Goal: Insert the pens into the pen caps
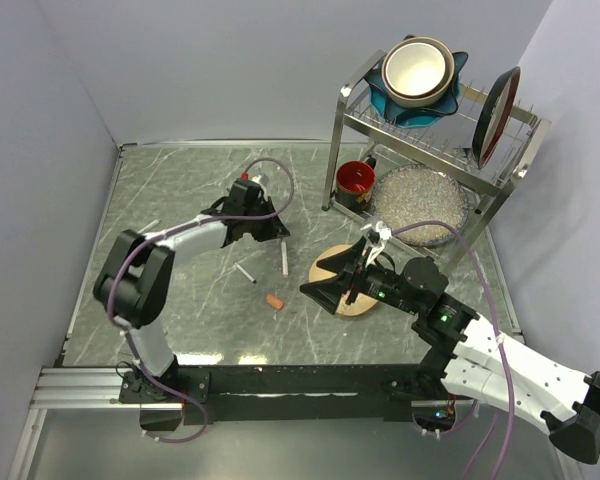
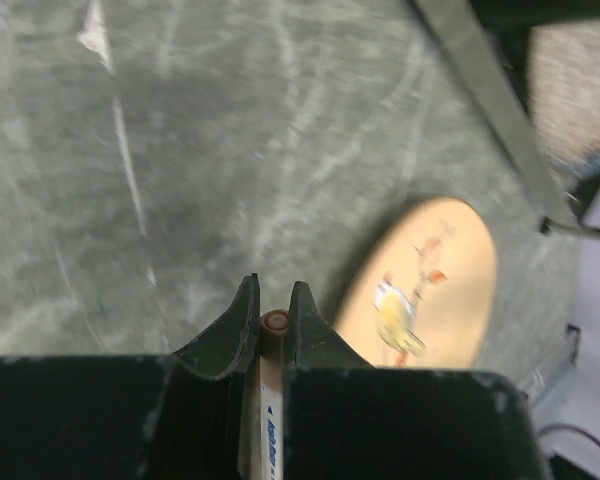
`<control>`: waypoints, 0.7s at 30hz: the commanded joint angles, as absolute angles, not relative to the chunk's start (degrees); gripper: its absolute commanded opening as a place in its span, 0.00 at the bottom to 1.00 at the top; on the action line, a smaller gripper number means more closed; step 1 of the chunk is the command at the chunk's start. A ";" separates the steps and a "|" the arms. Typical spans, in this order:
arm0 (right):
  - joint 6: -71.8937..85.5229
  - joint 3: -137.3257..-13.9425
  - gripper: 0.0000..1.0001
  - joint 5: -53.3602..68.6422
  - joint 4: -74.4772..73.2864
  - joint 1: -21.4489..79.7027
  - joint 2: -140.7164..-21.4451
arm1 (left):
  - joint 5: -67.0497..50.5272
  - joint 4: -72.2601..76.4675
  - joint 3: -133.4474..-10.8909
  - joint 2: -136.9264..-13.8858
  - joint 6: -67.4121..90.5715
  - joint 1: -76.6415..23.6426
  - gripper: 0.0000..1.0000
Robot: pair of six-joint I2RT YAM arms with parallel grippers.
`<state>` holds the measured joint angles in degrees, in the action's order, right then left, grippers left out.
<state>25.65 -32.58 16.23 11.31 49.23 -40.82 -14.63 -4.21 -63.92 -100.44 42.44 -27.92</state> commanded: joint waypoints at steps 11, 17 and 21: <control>24.35 -34.45 1.00 13.27 9.49 49.31 -38.85 | -5.98 -9.49 -73.39 -112.41 41.05 -27.16 0.13; 24.70 -34.72 1.00 13.01 9.32 49.31 -38.67 | -3.34 -12.04 -74.18 -113.55 41.04 -27.16 0.19; 25.22 -35.07 1.00 12.92 8.61 49.31 -37.80 | -1.85 -13.62 -74.79 -112.94 40.43 -27.07 0.32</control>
